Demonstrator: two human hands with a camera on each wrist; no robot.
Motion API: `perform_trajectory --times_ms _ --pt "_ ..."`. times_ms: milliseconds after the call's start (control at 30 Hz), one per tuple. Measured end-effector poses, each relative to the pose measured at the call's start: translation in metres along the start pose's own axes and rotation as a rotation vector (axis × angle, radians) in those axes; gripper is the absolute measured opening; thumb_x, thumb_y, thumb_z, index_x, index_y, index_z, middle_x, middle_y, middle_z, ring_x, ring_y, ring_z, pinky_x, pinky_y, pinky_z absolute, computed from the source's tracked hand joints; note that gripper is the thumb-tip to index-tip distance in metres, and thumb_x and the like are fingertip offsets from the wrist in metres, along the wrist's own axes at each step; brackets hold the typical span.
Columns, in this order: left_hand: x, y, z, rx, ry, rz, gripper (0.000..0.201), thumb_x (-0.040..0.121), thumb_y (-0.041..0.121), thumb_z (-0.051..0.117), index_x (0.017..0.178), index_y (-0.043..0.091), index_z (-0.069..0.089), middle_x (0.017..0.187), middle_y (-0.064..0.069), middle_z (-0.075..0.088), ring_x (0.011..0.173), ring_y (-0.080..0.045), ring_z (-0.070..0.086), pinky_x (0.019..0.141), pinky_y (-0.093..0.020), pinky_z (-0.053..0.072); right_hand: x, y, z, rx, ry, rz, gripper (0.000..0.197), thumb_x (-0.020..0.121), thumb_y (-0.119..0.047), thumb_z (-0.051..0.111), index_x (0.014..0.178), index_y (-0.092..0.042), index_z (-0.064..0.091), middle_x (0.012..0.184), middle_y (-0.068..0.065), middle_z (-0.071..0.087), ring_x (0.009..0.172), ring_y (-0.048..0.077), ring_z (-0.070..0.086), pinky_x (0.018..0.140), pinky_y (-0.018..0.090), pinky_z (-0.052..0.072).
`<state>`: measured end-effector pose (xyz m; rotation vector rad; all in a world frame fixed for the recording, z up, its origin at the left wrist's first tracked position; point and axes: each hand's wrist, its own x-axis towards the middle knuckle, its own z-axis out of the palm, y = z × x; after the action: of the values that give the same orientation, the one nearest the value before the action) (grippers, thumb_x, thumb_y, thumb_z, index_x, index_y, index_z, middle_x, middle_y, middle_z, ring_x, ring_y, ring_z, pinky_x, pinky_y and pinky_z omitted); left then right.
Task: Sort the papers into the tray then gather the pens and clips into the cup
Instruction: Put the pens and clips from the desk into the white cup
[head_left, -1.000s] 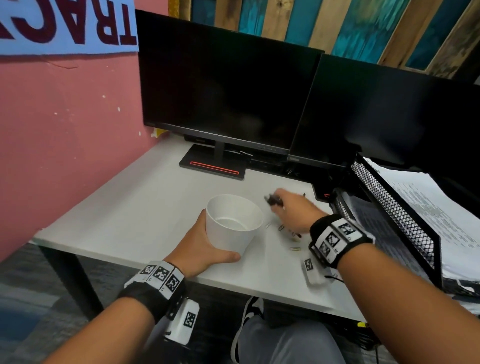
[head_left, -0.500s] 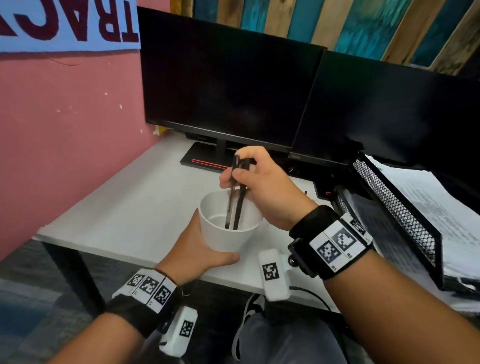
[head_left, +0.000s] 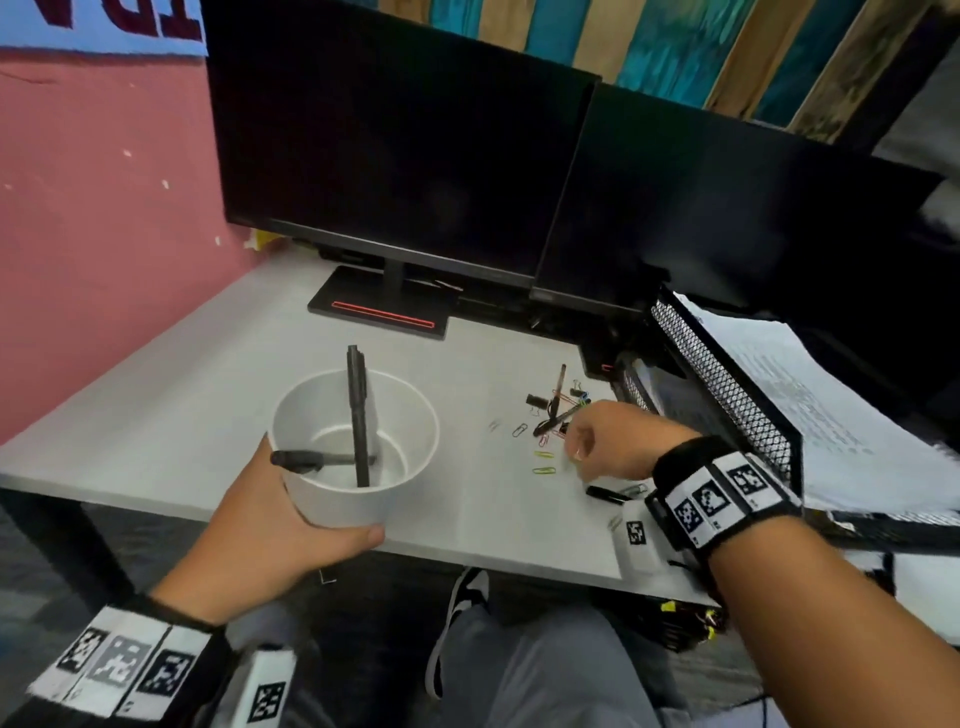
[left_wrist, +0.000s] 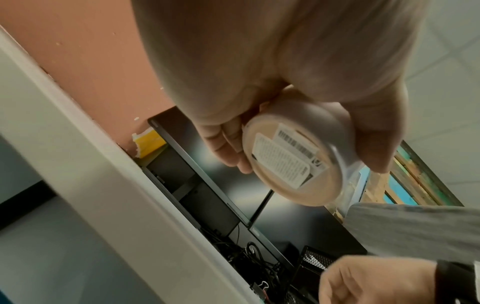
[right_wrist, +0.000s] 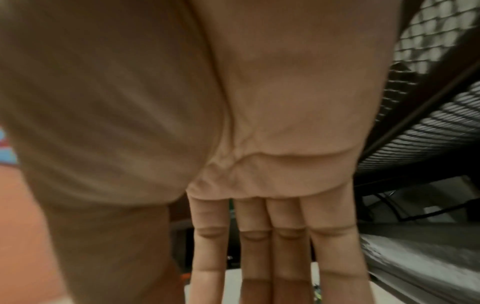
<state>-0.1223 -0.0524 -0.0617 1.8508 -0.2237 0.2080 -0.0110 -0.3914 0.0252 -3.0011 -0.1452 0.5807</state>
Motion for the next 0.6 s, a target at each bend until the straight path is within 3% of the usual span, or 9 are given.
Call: perform_trajectory --times_ms 133,233,367,500,600 --pt "-0.003 -0.015 0.003 -0.032 0.008 -0.027 0.087 0.047 0.046 0.095 0.122 0.010 0.071 0.114 0.013 0.079 0.106 -0.002 0.074 0.088 -0.011 0.054 0.013 0.016 0.027 -0.152 -0.053 0.090 0.022 0.084 -0.006 0.069 0.099 -0.021 0.070 0.113 -0.003 0.067 0.100 0.018 0.064 0.079 0.029 0.055" --pt "-0.006 -0.019 0.006 -0.056 0.010 -0.049 0.096 0.047 0.040 0.098 0.133 0.014 0.064 0.121 0.010 0.077 0.114 -0.006 0.072 0.094 -0.017 0.055 0.018 0.021 0.037 -0.192 -0.023 0.131 0.022 0.084 -0.002 0.061 0.090 -0.022 0.065 0.106 -0.001 0.068 0.096 0.020 0.066 0.076 0.029 0.056" --pt "-0.010 -0.019 0.010 -0.078 0.013 -0.063 0.093 0.050 0.033 0.100 0.134 0.017 0.063 0.121 0.008 0.077 0.116 -0.009 0.072 0.098 -0.027 0.056 0.019 0.018 0.041 -0.166 0.047 0.183 0.024 0.081 -0.004 0.065 0.093 -0.026 0.067 0.106 -0.003 0.067 0.097 0.019 0.066 0.090 0.036 0.061" --pt "-0.011 -0.026 0.011 -0.075 0.022 -0.093 0.094 0.053 0.020 0.103 0.137 0.015 0.061 0.123 0.006 0.077 0.118 -0.011 0.072 0.103 -0.037 0.057 0.014 0.005 0.014 -0.015 0.264 0.158 0.015 0.086 -0.012 0.072 0.084 -0.027 0.070 0.094 -0.003 0.072 0.078 0.012 0.066 0.076 0.033 0.062" --pt "-0.010 -0.030 0.012 -0.072 0.042 -0.101 0.097 0.052 0.016 0.104 0.138 0.019 0.058 0.124 0.006 0.075 0.119 -0.010 0.071 0.102 -0.036 0.057 -0.002 -0.023 -0.024 0.181 0.454 0.021 0.021 0.088 -0.008 0.075 0.096 -0.028 0.075 0.093 -0.006 0.071 0.082 0.010 0.064 0.079 0.030 0.057"
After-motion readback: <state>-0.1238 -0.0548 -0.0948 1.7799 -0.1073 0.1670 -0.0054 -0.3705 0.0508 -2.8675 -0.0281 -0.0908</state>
